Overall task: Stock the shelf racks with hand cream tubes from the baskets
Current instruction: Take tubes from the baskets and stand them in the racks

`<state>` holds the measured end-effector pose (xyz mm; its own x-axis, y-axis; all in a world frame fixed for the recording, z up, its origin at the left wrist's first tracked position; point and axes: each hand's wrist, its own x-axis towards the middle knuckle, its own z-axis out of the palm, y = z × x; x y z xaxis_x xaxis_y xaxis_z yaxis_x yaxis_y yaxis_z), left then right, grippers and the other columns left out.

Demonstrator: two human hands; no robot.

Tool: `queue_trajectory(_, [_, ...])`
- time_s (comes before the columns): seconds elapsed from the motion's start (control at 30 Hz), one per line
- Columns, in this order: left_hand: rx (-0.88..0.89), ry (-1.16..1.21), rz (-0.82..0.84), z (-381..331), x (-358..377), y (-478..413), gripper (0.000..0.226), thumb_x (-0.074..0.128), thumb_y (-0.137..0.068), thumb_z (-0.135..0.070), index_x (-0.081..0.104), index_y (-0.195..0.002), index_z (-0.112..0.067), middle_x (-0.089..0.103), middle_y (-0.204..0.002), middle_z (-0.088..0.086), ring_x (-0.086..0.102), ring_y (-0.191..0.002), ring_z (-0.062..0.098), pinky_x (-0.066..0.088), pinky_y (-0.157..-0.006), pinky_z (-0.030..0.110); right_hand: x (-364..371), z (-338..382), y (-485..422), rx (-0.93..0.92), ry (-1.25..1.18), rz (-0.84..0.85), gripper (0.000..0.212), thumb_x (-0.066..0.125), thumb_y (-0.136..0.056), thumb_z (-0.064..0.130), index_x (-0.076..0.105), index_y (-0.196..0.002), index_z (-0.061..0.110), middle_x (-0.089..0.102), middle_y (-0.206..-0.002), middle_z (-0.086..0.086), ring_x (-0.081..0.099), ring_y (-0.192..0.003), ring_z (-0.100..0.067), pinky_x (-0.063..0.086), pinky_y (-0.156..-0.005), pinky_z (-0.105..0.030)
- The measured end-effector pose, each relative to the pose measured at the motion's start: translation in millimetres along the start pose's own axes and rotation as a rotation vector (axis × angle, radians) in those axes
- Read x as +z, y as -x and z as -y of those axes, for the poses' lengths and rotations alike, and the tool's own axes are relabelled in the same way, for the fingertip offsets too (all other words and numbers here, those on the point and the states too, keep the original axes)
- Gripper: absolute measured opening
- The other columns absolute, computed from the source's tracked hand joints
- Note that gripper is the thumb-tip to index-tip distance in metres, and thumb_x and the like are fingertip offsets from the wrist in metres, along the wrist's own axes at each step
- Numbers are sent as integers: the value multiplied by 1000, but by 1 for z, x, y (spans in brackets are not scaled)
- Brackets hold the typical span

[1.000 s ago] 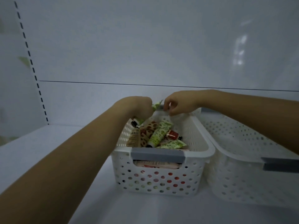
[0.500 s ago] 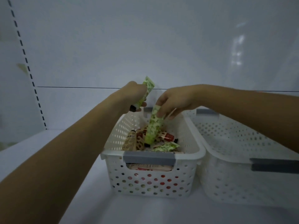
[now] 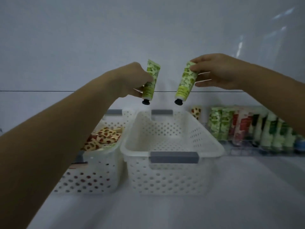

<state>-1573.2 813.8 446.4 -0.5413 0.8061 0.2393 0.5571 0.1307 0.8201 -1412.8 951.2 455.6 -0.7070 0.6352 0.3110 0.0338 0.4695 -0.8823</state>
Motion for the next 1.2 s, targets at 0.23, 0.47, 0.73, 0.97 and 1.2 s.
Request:
queue_trajectory(0.23, [60, -10, 83, -44, 85, 6, 23, 49, -94, -12, 52, -112, 2, 61, -90, 8, 64, -71, 15, 58, -58, 22, -70, -51, 30, -4, 236, -50, 11, 56, -90, 8, 55, -98, 15, 61, -87, -4, 61, -74, -16, 53, -75, -26])
queue_trajectory(0.47, [49, -66, 60, -69, 148, 10, 22, 48, -94, -11, 54, -110, 3, 63, -93, 12, 64, -71, 17, 59, -61, 26, -78, -96, 33, -192, 741, 77, 15, 58, -89, 21, 51, -103, 20, 52, -106, 1, 53, -92, -16, 42, -75, -26])
queue_trajectory(0.73, [-23, -178, -61, -72, 191, 17, 27, 46, -94, -13, 56, -111, 6, 64, -106, 21, 65, -93, 31, 55, -83, 44, -78, -123, 24, -344, 803, 137, 10, 56, -89, 17, 57, -98, 12, 51, -96, -1, 47, -86, -15, 34, -66, -24])
queue_trajectory(0.97, [112, -4, -264, -51, 221, 27, 27, 44, -96, -19, 56, -112, 0, 66, -103, 17, 65, -93, 30, 52, -87, 48, -99, -98, 29, -213, 85, -30, 26, 37, -96, 11, 60, -106, 9, 63, -87, -2, 60, -74, -13, 49, -68, -26])
queue_trajectory(1.2, [170, -26, -198, -25, 238, 30, 29, 42, -98, -27, 59, -113, -9, 66, -89, 3, 63, -74, 14, 55, -71, 33, -120, -103, 35, -173, 146, 142, 23, 61, -87, 9, 63, -109, 13, 67, -89, 3, 64, -76, -8, 53, -68, -17])
